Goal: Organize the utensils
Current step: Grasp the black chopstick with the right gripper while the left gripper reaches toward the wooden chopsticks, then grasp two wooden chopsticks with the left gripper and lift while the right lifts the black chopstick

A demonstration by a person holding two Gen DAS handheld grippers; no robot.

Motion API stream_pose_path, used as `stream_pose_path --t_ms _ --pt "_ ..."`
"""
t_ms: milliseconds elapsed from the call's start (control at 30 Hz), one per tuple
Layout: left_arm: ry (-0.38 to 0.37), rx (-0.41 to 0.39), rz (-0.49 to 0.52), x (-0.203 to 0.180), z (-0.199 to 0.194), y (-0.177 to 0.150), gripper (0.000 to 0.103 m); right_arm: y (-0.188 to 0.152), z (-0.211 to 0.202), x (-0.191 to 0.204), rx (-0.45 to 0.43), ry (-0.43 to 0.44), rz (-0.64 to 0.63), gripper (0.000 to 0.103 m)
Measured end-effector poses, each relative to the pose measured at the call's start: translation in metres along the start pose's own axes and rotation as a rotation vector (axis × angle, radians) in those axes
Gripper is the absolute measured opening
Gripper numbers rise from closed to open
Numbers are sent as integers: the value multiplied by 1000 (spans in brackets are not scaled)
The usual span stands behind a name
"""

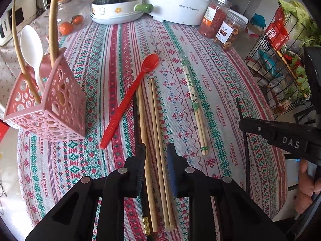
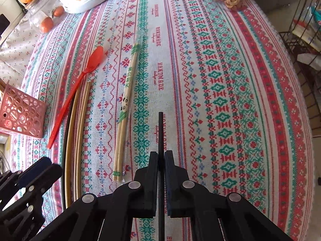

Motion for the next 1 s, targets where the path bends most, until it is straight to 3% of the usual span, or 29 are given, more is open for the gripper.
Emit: stream_pose_path --t_ms 167,500,867,933,1000 --pt "24 10 -55 1 19 26 22 -4 -17 -2 -20 47 12 4" --pt "133 20 0 -11 46 57 22 -7 -33 -7 -41 88 28 4" --pt "175 70 -23 -6 67 65 22 -9 -36 -8 -48 94 18 4" --pt "185 74 -12 -8 67 64 10 -9 -38 -6 -53 95 13 4" --pt "196 70 -7 -9 66 64 9 -10 -40 -4 -59 96 11 4"
Point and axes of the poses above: each gripper's, at about its wrist camera, not at the fingertips, and z roughly the way its jaws point, x to its left, y to its top, the point moved 4 cm from there along z, roughly the way its jaws point, and after that the axes turned 4 degrees about z, right-handed, at the moved point
